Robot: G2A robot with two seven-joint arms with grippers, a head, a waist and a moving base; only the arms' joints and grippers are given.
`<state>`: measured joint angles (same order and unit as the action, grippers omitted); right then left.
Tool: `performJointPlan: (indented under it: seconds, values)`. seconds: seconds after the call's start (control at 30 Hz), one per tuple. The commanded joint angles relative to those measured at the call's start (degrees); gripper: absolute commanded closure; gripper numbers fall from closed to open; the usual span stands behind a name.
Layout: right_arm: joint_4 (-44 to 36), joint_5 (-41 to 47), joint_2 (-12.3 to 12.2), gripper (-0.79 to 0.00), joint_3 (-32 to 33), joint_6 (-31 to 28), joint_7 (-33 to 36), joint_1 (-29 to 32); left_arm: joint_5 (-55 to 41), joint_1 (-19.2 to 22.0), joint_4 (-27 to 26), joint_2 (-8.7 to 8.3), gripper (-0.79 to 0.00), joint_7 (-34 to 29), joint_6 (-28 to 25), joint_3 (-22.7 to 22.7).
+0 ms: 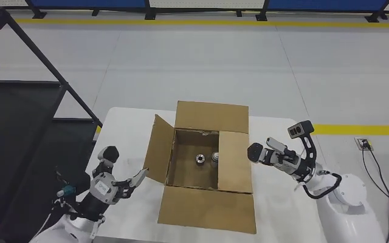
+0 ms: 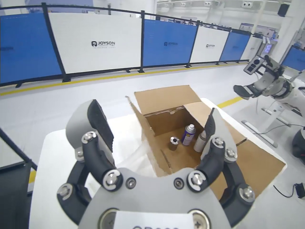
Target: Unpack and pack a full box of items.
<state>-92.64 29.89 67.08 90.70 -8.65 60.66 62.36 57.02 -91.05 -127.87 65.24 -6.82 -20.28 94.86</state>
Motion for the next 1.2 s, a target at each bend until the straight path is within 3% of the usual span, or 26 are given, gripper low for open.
performJointPlan:
  seconds: [0.0,0.27,0.4,0.83,1.17]
  values:
    - [0.4,1.7,-0.3,-0.785,2.3,-0.7,1.1,1.1,1.5,3.9,0.6,0.15,-0.785,-3.0,0.9,-5.0]
    - [3.1,4.0,-1.7,-0.785,10.0,-5.0,5.6,4.6,-1.9,22.8,11.3,2.25,-0.785,-12.6,7.3,-23.9]
    - [4.8,4.0,-2.2,-0.785,12.1,-5.4,7.2,4.5,-8.2,31.3,17.7,3.62,-0.785,-19.0,9.1,-30.3]
    - [4.0,4.1,-2.1,-0.785,11.3,-5.7,4.8,5.0,-9.1,31.0,18.3,3.66,-0.785,-19.1,9.0,-30.4]
    - [5.0,6.9,-3.2,-0.785,15.1,-6.2,8.8,5.3,-28.9,40.8,33.0,6.13,-0.785,-29.3,12.3,-36.7]
